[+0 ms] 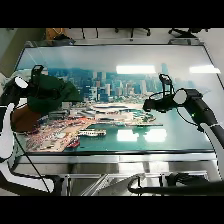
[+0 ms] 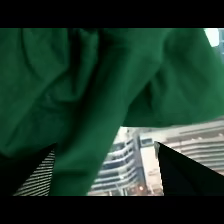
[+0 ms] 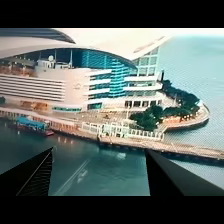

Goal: Fold the shirts.

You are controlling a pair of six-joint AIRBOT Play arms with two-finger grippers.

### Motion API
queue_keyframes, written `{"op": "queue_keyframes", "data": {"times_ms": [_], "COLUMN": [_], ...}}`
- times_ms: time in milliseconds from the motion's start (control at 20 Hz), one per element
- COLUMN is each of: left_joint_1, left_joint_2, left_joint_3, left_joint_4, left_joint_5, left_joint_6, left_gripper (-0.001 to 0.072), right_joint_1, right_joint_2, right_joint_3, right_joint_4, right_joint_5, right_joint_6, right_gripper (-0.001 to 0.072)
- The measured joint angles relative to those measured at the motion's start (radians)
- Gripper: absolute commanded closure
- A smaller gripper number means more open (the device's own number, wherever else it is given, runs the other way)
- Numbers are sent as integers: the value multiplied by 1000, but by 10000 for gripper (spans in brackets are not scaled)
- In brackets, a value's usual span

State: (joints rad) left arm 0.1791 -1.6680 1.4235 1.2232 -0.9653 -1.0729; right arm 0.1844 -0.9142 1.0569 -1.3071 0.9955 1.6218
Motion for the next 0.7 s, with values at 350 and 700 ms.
{"op": "queue_keyframes", "data": {"times_ms": [350, 700], "left_joint_1": [-6, -100], "left_joint_2": [-121, -38], "left_joint_3": [45, 330], "left_joint_4": [14, -150], "left_joint_5": [12, -230], "left_joint_6": [-16, -79], "left_gripper": [699, 699], "right_joint_1": [0, -36], "right_joint_2": [-30, -24], "right_joint_3": [2, 25], "right_joint_4": [-21, -24], "right_joint_5": [-8, -26], "right_joint_6": [0, 4], "right_gripper": [504, 691]}}
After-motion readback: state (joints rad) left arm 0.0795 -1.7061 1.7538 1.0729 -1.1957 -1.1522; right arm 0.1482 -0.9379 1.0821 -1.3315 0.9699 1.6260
